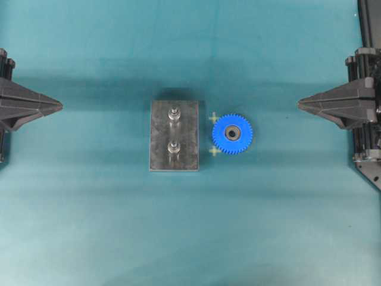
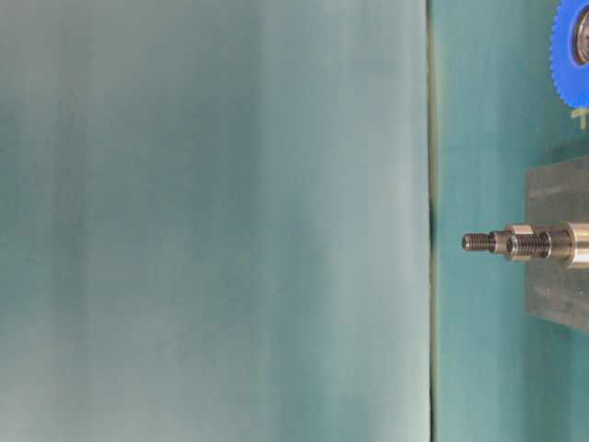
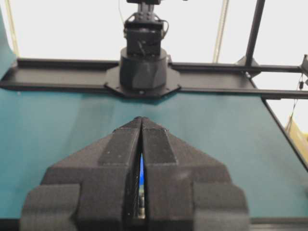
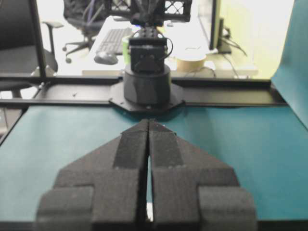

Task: Fit the large gear onto the shaft.
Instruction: 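Move the right gripper toward the blue gear beside the plate, then lower the right gripper over the blue gear and grip its bearing hub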

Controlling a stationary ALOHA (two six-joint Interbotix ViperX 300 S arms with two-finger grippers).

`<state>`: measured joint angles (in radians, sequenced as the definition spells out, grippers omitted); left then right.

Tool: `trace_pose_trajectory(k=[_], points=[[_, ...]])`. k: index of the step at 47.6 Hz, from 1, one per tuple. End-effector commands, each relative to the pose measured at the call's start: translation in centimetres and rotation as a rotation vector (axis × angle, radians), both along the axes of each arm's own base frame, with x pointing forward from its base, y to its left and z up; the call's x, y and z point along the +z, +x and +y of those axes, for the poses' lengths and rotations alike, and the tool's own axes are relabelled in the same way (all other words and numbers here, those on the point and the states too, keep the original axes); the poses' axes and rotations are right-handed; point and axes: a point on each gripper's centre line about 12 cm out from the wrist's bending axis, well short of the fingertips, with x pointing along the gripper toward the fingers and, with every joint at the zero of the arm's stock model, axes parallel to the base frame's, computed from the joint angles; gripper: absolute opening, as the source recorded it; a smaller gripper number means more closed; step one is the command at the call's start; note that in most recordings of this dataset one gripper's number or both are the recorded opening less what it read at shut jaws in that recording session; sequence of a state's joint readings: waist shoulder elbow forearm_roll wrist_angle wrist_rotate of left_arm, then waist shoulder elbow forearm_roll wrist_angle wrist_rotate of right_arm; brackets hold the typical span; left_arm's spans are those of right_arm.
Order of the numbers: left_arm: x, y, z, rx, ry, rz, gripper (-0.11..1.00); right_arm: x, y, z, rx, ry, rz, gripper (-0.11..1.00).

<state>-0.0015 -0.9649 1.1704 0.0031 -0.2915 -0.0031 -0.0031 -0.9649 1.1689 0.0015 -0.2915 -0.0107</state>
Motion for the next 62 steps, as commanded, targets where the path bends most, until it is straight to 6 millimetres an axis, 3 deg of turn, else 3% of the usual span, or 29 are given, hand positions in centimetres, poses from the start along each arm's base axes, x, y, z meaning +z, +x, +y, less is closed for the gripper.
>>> trace_pose_trajectory(k=[1, 7, 16, 28, 44, 50, 57, 62], points=[[-0.2, 1.2, -0.1, -0.007, -0.034, 0.042, 0.0, 0.3, 0.5, -0.1, -0.001, 0.04, 0.003, 0.01], [-1.1, 2.9, -0.1, -0.005, -0.053, 0.16, 0.0, -1.7, 1.9, -1.1, -0.059, 0.189, 0.26, 0.01], [-3.5, 4.6, 0.1, 0.007, -0.023, 0.385, 0.0, -4.6, 3.5, -2.3, -0.113, 0.206, 0.633, 0.01], [-5.8, 4.8, 0.3, 0.009, 0.027, 0.539, 0.0, -7.7, 5.7, -4.0, -0.17, 0.21, 0.818, 0.01], [-6.2, 4.4, 0.5, 0.015, 0.032, 0.623, 0.0, -10.7, 9.3, -5.1, -0.183, 0.241, 1.09, 0.02], [-5.8, 4.3, 0.5, 0.015, 0.034, 0.606, 0.0, -11.8, 10.6, -5.4, -0.188, 0.253, 1.141, 0.24], [-5.2, 3.8, 0.5, 0.018, 0.03, 0.576, 0.0, -13.0, 11.3, -5.4, -0.183, 0.251, 1.179, 0.69], [-4.8, 3.4, 0.6, 0.019, 0.032, 0.554, 0.0, -13.8, 11.6, -5.7, -0.189, 0.255, 1.197, 0.92]])
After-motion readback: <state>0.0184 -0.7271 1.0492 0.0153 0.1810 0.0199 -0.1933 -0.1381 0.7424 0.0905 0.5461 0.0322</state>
